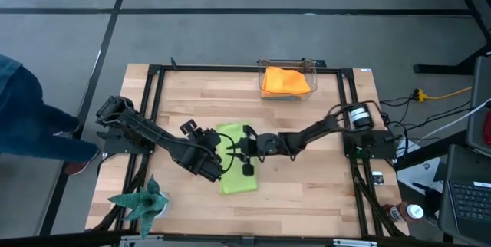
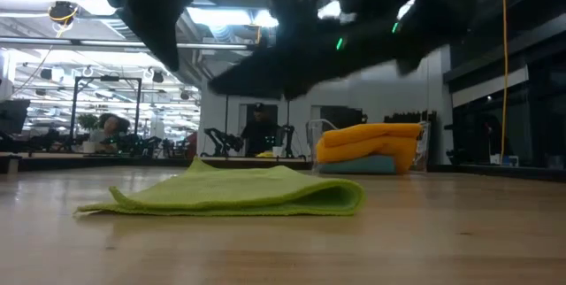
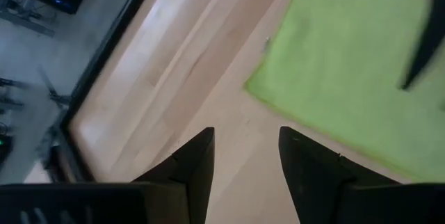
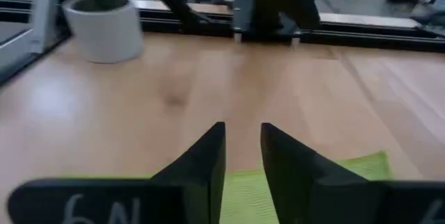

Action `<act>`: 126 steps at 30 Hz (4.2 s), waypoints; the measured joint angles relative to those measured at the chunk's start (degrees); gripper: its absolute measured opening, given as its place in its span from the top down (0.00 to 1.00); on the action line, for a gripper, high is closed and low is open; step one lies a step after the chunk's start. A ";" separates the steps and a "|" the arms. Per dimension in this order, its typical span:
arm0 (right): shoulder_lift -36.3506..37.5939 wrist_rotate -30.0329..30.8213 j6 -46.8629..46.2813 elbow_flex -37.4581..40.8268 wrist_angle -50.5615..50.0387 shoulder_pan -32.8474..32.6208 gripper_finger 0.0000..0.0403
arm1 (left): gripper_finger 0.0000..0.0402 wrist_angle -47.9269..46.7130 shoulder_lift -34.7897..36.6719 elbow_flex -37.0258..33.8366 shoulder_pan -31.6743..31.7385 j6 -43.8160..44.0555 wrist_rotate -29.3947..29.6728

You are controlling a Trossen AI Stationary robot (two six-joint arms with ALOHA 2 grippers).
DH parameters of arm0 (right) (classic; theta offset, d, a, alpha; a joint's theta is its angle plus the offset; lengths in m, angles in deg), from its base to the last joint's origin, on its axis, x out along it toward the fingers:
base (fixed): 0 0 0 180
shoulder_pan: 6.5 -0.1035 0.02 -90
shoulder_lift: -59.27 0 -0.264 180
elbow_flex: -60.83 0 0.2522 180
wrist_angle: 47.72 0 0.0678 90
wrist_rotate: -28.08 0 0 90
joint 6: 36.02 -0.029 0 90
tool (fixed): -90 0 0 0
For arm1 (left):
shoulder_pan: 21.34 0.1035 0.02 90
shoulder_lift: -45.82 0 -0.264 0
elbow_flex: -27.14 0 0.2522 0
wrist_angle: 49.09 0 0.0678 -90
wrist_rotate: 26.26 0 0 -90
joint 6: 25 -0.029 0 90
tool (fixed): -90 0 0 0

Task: Fold microfiber towels
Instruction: Fold the green microfiber cloth

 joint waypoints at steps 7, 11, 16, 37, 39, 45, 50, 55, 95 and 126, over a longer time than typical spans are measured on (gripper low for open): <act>11.92 -0.02 -5.50 -0.04 -25.23 -4.31 0.77 | 0.62 11.65 0.00 0.00 -1.88 -6.61 -1.35; 15.57 -0.50 -7.14 -0.02 -37.03 -7.89 0.77 | 0.62 21.50 0.00 0.00 -3.45 -14.02 -3.25; 16.57 -0.52 -9.52 -0.02 -41.72 -11.80 0.77 | 0.62 31.37 -0.02 0.00 -5.00 -21.11 -6.12; 10.84 -0.48 -12.30 -0.04 -40.48 -14.40 0.35 | 0.44 40.27 -15.60 -0.04 -6.50 -30.17 -23.35; 9.18 -1.37 -10.79 -0.04 -38.77 -14.43 0.34 | 0.45 40.32 -16.77 -0.04 -6.59 -30.12 -25.58; 4.06 -2.47 -8.30 -0.07 -33.46 -14.43 0.33 | 0.44 40.57 -17.66 -0.04 -7.05 -29.99 -27.60; 1.32 -1.88 -9.42 -0.39 -32.74 -14.43 0.33 | 0.44 40.54 -17.66 -0.06 -7.10 -30.07 -28.57; 0.65 -0.47 -9.51 -0.39 -32.70 -14.47 0.37 | 0.45 42.05 -17.81 -2.61 -7.07 -29.75 -29.25; 15.55 13.27 -6.84 -0.44 -38.64 -22.83 0.99 | 1.00 24.57 -18.38 14.18 -9.94 -31.10 -17.62; 13.85 30.10 -21.71 -0.57 -50.03 -17.86 0.99 | 1.00 17.70 -18.43 14.76 -0.87 -41.58 -13.66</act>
